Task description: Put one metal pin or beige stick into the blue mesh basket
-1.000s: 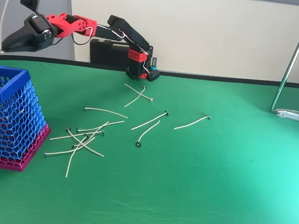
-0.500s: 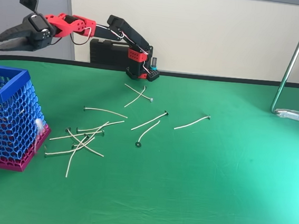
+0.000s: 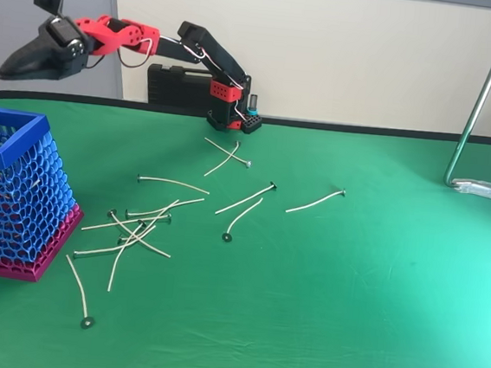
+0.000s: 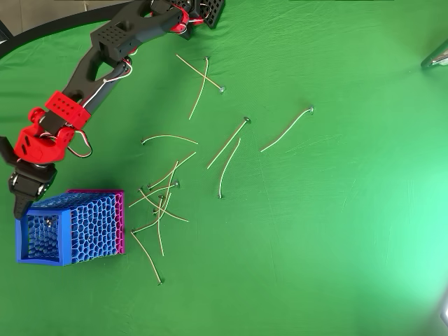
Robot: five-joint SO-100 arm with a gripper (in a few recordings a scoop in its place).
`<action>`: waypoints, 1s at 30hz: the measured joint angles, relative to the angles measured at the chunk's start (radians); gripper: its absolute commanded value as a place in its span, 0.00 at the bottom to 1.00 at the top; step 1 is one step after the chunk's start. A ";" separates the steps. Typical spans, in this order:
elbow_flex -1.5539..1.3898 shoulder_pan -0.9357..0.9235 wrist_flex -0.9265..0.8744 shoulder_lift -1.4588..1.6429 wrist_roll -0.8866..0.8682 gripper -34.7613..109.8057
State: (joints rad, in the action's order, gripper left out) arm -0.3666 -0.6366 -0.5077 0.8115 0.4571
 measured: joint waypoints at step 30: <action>-1.614 0.520 -0.091 1.448 -0.249 0.24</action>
State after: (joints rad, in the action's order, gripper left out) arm -1.9804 -0.1166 -0.5983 2.2596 0.2086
